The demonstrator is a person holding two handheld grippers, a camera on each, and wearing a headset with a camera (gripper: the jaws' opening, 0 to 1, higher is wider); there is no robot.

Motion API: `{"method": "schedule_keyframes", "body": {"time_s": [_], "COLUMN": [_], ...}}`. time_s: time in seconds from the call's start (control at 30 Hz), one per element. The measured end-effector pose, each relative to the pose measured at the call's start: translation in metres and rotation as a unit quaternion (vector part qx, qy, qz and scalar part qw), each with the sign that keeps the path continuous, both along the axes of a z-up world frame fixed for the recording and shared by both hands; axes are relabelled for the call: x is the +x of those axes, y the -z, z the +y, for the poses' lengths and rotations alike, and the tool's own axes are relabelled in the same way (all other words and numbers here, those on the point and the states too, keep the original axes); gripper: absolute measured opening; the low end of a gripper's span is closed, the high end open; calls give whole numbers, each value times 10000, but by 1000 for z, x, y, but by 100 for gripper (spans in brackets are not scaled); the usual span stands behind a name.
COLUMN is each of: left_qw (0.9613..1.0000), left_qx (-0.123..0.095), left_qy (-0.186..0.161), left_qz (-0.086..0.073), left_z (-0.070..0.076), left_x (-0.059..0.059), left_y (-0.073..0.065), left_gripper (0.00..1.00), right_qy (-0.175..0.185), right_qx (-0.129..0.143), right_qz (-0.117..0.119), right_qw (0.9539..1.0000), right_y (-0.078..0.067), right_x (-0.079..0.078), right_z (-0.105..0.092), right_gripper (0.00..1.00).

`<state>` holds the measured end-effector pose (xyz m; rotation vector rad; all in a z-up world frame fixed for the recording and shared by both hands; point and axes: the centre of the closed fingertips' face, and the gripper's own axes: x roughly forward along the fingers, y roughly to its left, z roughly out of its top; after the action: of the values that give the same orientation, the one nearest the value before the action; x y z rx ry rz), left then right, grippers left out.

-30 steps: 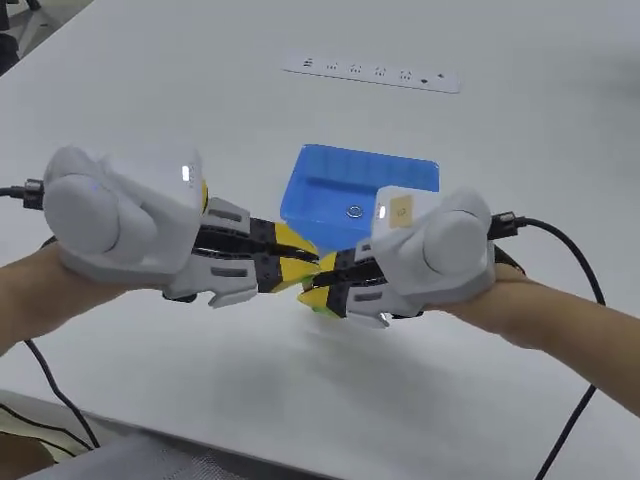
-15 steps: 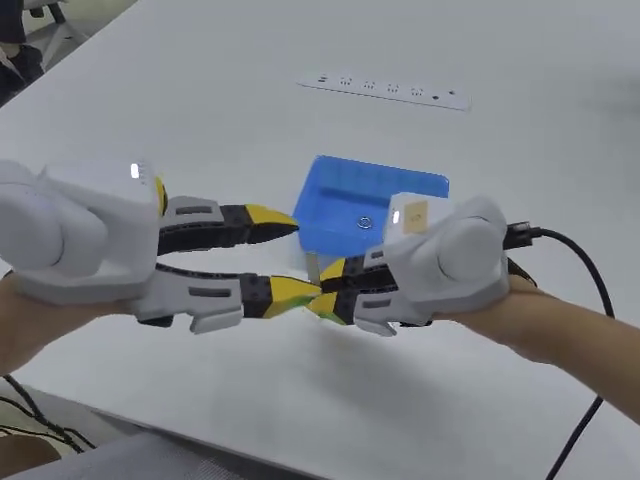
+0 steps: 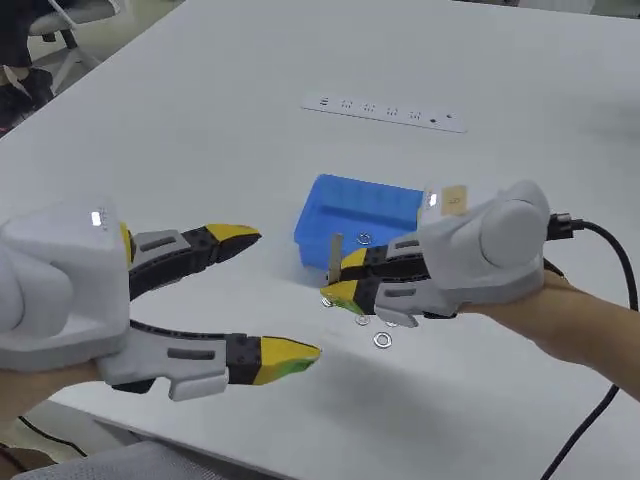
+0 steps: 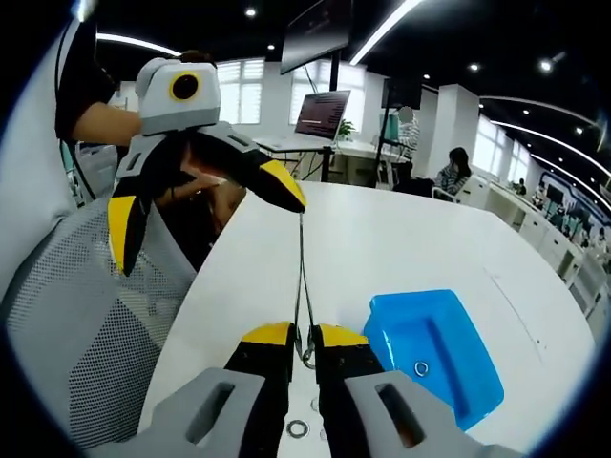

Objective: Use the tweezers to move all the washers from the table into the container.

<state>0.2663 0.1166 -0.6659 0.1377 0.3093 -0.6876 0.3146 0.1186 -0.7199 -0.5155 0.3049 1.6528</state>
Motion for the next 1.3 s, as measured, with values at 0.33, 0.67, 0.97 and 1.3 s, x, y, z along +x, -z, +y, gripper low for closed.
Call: {"method": "schedule_keyframes", "body": {"time_s": [0.33,0.67,0.97,1.3], "left_qw": [10000,9993,9990,9980], "left_qx": [40,-360,-397,-558], "left_qy": [-70,-118,-187,-297], "left_qz": [45,42,37,83], "left_z": [-2,-7,-1,11], "left_x": [-5,-11,-12,-1], "left_y": [1,-7,-11,-14], "left_gripper": [93,99,100,100], "right_qy": [126,493,685,946], "right_qx": [102,271,297,223], "right_qz": [-167,-131,-139,-187], "right_qw": [9997,9983,9971,9951], "right_y": [-24,-44,-50,-43], "right_x": [11,37,57,90], "right_z": [-8,-10,-7,0], "right_gripper": [9,9,9,9]}}
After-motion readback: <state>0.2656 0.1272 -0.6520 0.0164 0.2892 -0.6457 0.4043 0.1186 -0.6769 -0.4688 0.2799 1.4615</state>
